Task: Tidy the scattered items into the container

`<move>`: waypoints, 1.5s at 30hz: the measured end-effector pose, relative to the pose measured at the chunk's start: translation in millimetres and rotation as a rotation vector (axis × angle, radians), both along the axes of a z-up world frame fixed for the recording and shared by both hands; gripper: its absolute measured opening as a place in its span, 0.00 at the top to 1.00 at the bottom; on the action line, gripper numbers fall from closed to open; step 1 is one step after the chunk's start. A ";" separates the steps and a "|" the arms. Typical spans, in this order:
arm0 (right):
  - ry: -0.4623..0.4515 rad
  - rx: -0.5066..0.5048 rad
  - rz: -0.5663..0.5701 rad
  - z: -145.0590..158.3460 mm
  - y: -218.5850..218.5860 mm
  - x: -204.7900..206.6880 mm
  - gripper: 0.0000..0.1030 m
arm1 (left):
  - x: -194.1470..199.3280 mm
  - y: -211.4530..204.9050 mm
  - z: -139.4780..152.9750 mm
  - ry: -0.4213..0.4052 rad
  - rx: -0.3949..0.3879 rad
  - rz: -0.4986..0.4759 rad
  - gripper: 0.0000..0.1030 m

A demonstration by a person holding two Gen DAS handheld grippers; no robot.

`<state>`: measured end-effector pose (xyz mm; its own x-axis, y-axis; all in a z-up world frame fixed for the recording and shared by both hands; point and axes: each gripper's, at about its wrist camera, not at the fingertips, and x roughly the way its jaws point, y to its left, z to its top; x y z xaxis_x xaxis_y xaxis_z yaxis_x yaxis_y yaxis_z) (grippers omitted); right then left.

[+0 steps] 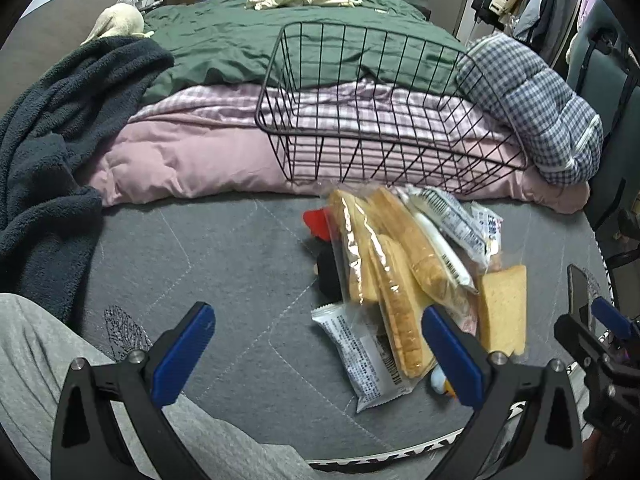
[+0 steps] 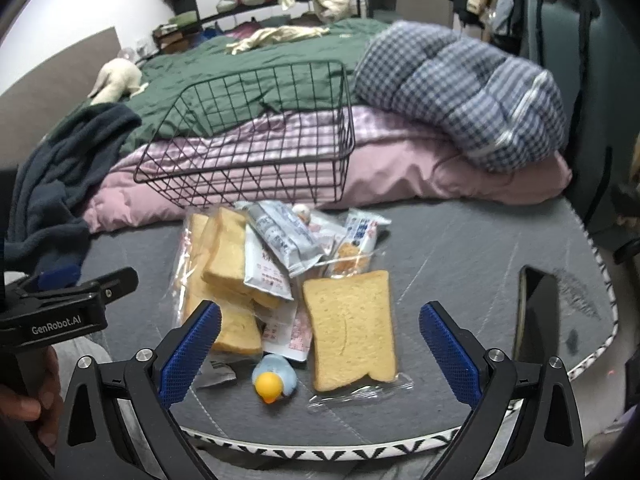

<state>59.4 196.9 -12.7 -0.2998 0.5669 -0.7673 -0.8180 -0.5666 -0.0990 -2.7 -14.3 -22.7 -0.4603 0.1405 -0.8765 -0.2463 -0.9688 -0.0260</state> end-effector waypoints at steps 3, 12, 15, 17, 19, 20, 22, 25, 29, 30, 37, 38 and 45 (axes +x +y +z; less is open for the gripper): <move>0.043 -0.065 -0.033 -9.4 12.1 7.5 0.06 | -1.5 2.8 -7.7 -0.023 0.005 -0.040 0.00; -0.026 -0.090 -0.065 -33.7 21.8 16.5 0.15 | 4.8 7.7 -34.3 -0.077 -0.048 -0.076 0.00; -0.051 -0.129 -0.028 -51.8 11.9 11.6 0.20 | 10.3 0.6 -52.5 -0.134 -0.071 -0.050 0.00; -0.074 -0.157 0.007 -67.7 4.3 5.1 0.24 | 15.0 -6.5 -62.8 -0.167 -0.073 -0.028 0.00; -0.102 -0.162 0.032 -79.6 -3.7 -1.9 0.26 | 17.1 -9.9 -71.2 -0.203 -0.087 -0.036 0.00; -0.117 -0.166 0.049 -85.6 -6.9 -5.7 0.27 | 18.5 -11.8 -73.4 -0.206 -0.100 -0.035 0.00; -0.138 -0.179 0.077 -95.3 -12.1 -11.8 0.30 | 21.0 -15.3 -76.2 -0.210 -0.109 -0.035 0.00; -0.140 -0.191 0.091 -101.4 -16.0 -14.4 0.31 | 20.0 -10.8 -81.9 -0.237 -0.091 -0.064 0.00; -0.138 -0.176 0.065 -99.6 -12.9 -7.7 0.31 | 17.4 9.3 -82.4 -0.193 -0.104 -0.111 0.00; -0.132 -0.174 0.055 -96.8 -10.7 -3.5 0.31 | 16.5 14.7 -82.6 -0.189 -0.108 -0.119 0.00; -0.114 -0.170 -0.002 -86.3 3.9 12.9 0.31 | 17.9 44.1 -98.2 -0.198 -0.107 -0.170 0.00; -0.113 -0.171 -0.003 -86.5 4.6 13.1 0.31 | 17.5 46.8 -103.5 -0.200 -0.133 -0.171 0.00; -0.123 -0.163 -0.036 -93.3 15.6 20.9 0.31 | 4.4 17.4 -120.3 -0.261 -0.147 -0.081 0.07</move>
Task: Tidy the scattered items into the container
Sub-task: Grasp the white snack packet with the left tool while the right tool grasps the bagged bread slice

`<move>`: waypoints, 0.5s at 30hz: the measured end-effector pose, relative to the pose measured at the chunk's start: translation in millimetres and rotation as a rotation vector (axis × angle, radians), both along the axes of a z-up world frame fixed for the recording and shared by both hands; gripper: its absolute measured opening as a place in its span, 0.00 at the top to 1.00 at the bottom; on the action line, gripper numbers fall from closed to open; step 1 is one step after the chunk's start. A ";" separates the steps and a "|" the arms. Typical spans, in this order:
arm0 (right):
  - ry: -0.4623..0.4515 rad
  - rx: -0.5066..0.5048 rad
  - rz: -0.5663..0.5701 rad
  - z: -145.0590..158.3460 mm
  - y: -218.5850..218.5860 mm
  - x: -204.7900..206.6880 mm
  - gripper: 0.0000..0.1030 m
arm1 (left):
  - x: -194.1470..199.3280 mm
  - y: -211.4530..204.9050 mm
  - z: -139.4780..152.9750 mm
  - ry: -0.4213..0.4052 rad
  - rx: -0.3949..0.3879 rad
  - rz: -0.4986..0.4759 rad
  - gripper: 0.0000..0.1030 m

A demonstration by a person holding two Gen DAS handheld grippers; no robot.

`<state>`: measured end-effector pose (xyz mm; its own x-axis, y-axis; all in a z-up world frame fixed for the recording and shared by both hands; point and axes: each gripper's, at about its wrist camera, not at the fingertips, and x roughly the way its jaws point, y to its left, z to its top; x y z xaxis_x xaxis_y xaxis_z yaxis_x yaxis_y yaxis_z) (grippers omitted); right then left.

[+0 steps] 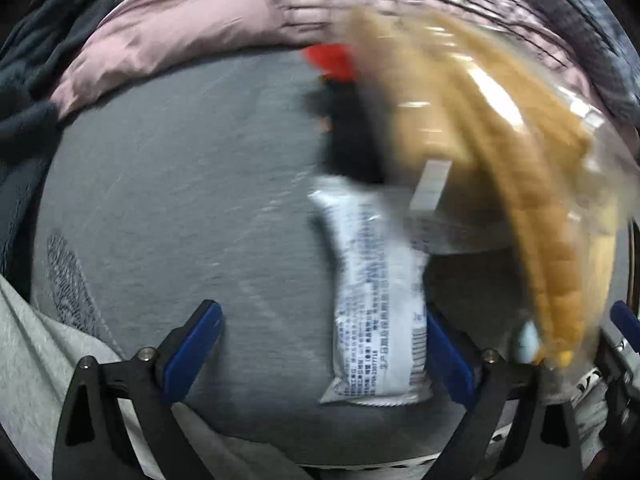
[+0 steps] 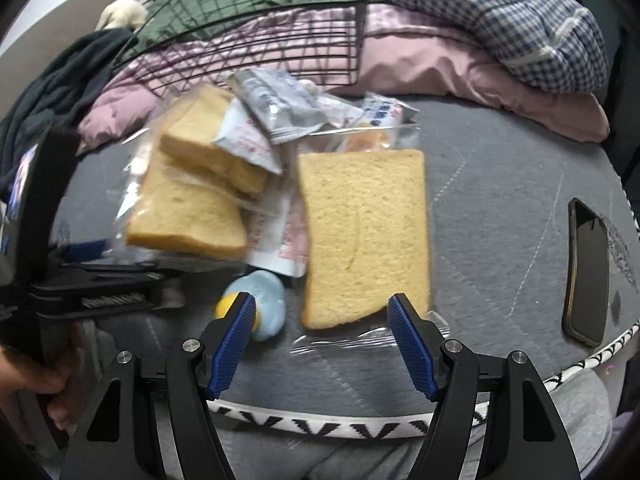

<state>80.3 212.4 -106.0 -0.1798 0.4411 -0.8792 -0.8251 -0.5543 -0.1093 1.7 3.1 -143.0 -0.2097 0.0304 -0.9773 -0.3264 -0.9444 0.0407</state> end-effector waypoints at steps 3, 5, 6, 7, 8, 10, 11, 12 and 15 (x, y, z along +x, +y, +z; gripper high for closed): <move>-0.015 0.005 -0.018 -4.1 8.7 2.9 0.31 | -0.8 -5.4 -1.9 -0.010 0.000 -0.042 0.07; -0.027 0.018 -0.017 -5.8 13.9 2.1 0.31 | 1.6 -0.5 -2.3 -0.011 -0.001 -0.061 0.07; -0.041 0.023 -0.016 -7.1 17.2 1.2 0.31 | 3.8 4.4 -2.7 -0.002 -0.011 -0.084 0.07; -0.053 0.028 -0.015 -8.4 20.3 0.4 0.31 | 5.4 7.5 -3.2 0.004 -0.019 -0.097 0.07; -0.060 0.032 -0.013 -9.5 23.4 0.0 0.31 | 6.5 9.7 -3.8 0.009 -0.023 -0.107 0.07; -0.063 0.039 -0.007 -11.0 28.2 -0.7 0.26 | 7.3 12.5 -5.7 0.009 -0.021 -0.114 0.07; -0.064 0.042 -0.005 -11.6 29.8 -1.2 0.24 | 7.5 13.5 -6.2 0.010 -0.020 -0.117 0.06; -0.069 0.045 -0.003 -13.2 30.9 -2.7 0.21 | 8.0 14.7 -6.3 0.014 -0.021 -0.124 0.06; -0.095 0.053 0.010 -18.3 31.8 -8.1 0.17 | 10.9 17.9 -6.9 0.027 -0.021 -0.140 0.05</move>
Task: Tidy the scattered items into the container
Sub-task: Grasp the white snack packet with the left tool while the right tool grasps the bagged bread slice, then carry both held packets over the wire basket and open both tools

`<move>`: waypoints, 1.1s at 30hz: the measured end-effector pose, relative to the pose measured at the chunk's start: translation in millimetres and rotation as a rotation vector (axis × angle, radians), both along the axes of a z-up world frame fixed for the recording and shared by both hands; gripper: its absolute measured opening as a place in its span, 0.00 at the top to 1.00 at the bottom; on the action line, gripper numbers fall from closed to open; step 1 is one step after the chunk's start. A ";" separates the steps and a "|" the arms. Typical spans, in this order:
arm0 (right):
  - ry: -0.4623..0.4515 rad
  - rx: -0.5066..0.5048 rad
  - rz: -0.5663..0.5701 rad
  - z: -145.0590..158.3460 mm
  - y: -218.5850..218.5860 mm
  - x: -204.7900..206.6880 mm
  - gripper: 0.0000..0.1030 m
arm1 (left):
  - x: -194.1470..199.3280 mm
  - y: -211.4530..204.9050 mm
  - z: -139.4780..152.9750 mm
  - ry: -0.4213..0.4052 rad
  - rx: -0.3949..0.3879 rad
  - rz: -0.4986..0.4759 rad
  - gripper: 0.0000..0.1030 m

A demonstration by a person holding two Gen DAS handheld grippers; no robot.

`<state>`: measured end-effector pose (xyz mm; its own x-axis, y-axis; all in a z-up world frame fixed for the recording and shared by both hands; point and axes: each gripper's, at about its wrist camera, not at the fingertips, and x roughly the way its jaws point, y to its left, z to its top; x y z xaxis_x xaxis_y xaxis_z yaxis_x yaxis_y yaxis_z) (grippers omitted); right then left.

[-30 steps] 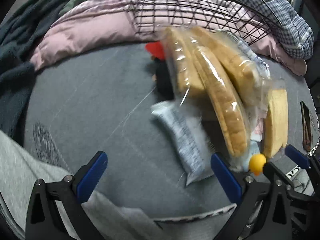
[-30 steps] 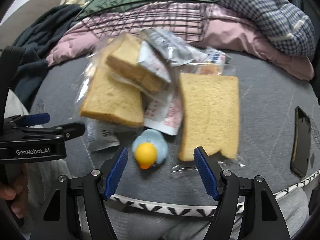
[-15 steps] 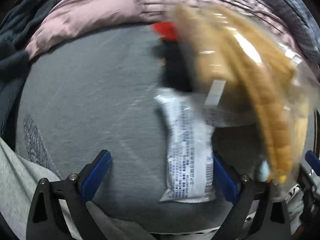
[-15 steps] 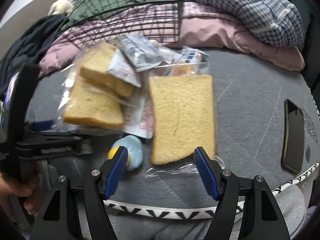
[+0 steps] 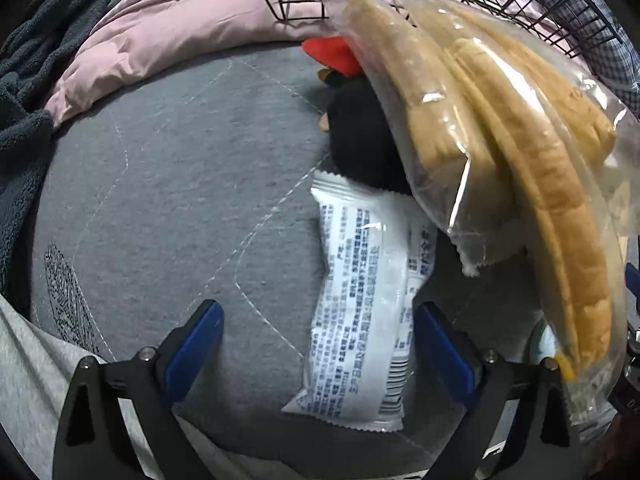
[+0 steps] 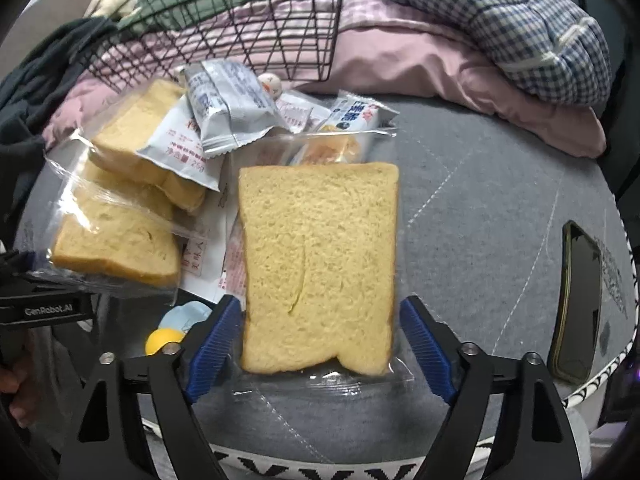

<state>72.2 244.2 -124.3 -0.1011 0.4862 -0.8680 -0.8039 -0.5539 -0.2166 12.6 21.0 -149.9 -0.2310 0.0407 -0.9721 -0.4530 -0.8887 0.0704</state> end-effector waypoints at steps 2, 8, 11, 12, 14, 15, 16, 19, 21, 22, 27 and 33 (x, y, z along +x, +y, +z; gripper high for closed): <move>-0.010 0.007 0.004 -3.2 1.4 -2.0 0.14 | 1.1 1.4 -0.7 0.005 -0.001 -0.002 0.02; -0.013 -0.002 -0.005 -11.9 7.3 -1.6 0.12 | 7.3 5.5 0.0 0.005 0.010 -0.022 0.04; 0.002 -0.008 -0.016 -12.4 9.3 0.1 0.14 | 15.1 9.8 5.8 0.010 0.028 -0.049 0.21; 0.007 -0.009 -0.022 -11.7 8.9 0.8 0.20 | 17.9 11.6 8.6 0.017 0.028 -0.065 0.27; 0.011 -0.009 -0.029 -9.0 7.9 1.8 0.24 | 23.9 15.2 16.3 0.034 0.041 -0.088 0.59; 0.018 -0.011 -0.033 -7.5 8.1 3.2 0.26 | 24.6 15.5 17.4 0.035 0.042 -0.092 0.59; 0.024 -0.014 -0.039 -6.4 8.5 5.0 0.28 | 25.1 15.3 17.3 0.028 0.048 -0.091 0.60; 0.048 -0.027 -0.062 -1.7 7.8 10.7 0.30 | 27.6 14.8 20.3 0.011 0.069 -0.089 0.61; 0.061 -0.023 -0.076 3.9 6.1 15.0 0.31 | 37.2 24.3 26.5 0.006 0.071 -0.092 0.62; 0.063 -0.017 -0.080 6.3 5.5 16.6 0.31 | 37.1 21.2 30.7 0.006 0.073 -0.094 0.62; 0.085 0.015 -0.083 26.9 -3.9 20.8 0.31 | 15.1 27.8 78.2 0.047 0.093 -0.112 0.62; 0.116 0.042 -0.072 51.6 -14.8 18.2 0.32 | -7.1 11.5 104.7 0.080 0.117 -0.116 0.62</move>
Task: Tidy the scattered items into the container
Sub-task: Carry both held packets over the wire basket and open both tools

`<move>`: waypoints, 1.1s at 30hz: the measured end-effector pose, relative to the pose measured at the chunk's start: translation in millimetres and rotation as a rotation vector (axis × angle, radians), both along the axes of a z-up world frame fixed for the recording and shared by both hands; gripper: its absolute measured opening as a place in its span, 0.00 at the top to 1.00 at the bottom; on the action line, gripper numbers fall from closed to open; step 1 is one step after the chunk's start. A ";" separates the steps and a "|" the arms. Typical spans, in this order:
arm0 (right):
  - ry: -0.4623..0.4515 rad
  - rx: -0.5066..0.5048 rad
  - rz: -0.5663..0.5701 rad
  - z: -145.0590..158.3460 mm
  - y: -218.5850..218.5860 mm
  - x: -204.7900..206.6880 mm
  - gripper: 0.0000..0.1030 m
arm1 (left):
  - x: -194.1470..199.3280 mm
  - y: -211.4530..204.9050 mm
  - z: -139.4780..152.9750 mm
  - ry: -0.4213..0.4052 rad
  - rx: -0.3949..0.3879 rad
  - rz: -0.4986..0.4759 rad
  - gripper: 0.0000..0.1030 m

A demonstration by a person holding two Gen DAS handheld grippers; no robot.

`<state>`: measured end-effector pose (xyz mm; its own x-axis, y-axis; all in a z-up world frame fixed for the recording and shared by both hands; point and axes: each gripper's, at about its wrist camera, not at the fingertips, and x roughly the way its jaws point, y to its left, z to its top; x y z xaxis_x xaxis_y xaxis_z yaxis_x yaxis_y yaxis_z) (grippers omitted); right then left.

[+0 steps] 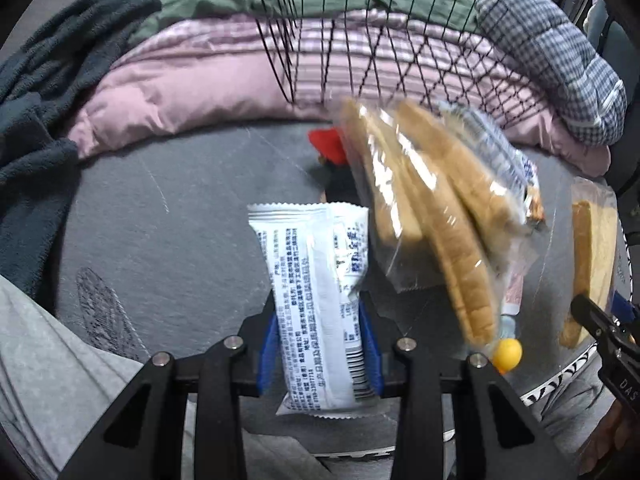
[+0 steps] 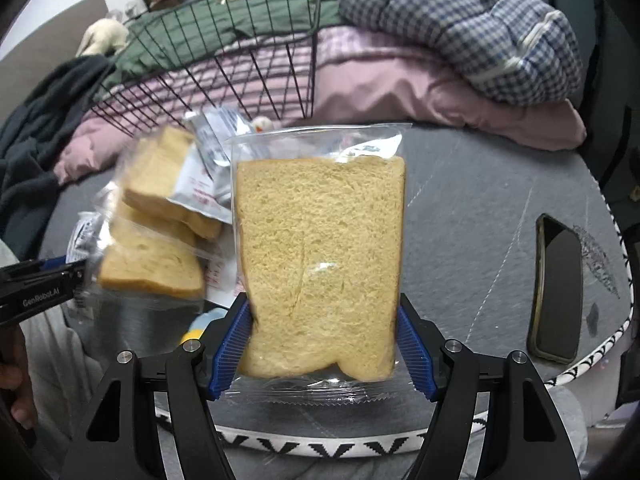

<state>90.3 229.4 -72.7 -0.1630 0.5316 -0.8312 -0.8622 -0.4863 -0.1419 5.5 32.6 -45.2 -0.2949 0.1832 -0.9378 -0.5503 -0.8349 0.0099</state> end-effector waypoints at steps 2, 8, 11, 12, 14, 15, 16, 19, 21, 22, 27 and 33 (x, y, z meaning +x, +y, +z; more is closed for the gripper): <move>0.005 0.019 0.011 10.6 -4.2 -3.2 0.32 | -8.0 6.4 -4.7 0.015 0.010 -0.011 0.62; 0.034 0.087 0.046 47.2 -12.4 -23.8 0.32 | -1.8 -11.7 29.6 0.045 0.053 -0.030 0.62; 0.042 0.116 0.075 66.5 -17.2 -35.9 0.32 | -7.8 -14.9 50.9 0.076 0.091 -0.040 0.62; 0.048 0.127 0.086 72.9 -17.5 -40.8 0.32 | -8.8 -15.3 60.7 0.089 0.101 -0.045 0.62; 0.058 0.144 0.100 82.2 -16.9 -50.5 0.32 | -16.0 -9.0 76.3 0.109 0.120 -0.056 0.62; 0.062 0.148 0.107 86.1 -14.6 -55.9 0.32 | -20.0 -4.7 81.9 0.116 0.127 -0.066 0.62; 0.065 0.155 0.112 89.0 -11.7 -61.3 0.32 | -26.0 1.7 87.8 0.124 0.130 -0.076 0.62; 0.076 0.177 0.127 99.0 1.9 -78.4 0.32 | -48.2 23.5 101.9 0.149 0.141 -0.102 0.62; 0.085 0.192 0.128 107.3 17.0 -90.6 0.32 | -65.2 39.9 108.1 0.171 0.146 -0.117 0.62; 0.090 0.198 0.130 110.7 24.6 -97.0 0.32 | -75.9 50.1 109.3 0.177 0.148 -0.132 0.62; 0.090 0.226 0.123 116.6 76.1 -134.6 0.31 | -120.3 88.2 100.5 0.166 0.145 -0.136 0.62; 0.079 0.191 0.104 101.0 131.0 -166.5 0.31 | -152.9 109.8 83.5 0.146 0.134 -0.142 0.62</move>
